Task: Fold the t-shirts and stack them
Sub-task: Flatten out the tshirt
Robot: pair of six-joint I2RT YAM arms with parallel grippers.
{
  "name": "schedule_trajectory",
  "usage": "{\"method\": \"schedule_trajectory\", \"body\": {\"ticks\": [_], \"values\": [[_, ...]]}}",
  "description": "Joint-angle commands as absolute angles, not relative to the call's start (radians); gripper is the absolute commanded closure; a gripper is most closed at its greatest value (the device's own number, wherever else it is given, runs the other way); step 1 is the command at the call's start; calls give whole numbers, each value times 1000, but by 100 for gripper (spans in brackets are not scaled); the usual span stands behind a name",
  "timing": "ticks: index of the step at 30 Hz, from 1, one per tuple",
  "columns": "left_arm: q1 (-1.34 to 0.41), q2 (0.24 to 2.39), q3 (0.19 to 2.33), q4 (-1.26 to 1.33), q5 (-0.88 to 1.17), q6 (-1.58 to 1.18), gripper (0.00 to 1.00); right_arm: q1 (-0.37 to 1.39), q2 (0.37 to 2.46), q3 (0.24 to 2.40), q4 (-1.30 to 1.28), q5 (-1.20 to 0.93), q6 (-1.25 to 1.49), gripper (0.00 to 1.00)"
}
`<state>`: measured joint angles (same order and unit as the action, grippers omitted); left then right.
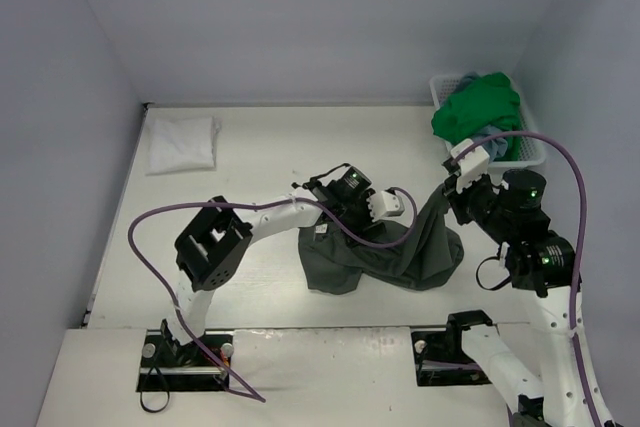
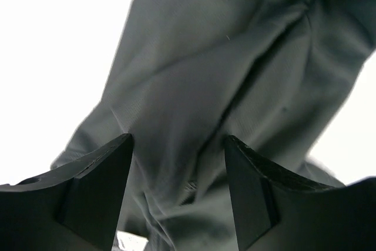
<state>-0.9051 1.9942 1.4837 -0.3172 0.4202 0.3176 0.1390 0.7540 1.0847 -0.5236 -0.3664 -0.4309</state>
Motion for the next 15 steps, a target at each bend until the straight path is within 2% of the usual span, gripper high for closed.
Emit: {"method": "schedule_trajectory", "body": {"ticks": [1,15], "values": [[-905,1973,1565,-238,419,342,42,140,744,1077,-465,-362,-437,100],[-930,2016,1605,-350,548,304,43,146,752,1088,-465,-339,-456,100]]}}
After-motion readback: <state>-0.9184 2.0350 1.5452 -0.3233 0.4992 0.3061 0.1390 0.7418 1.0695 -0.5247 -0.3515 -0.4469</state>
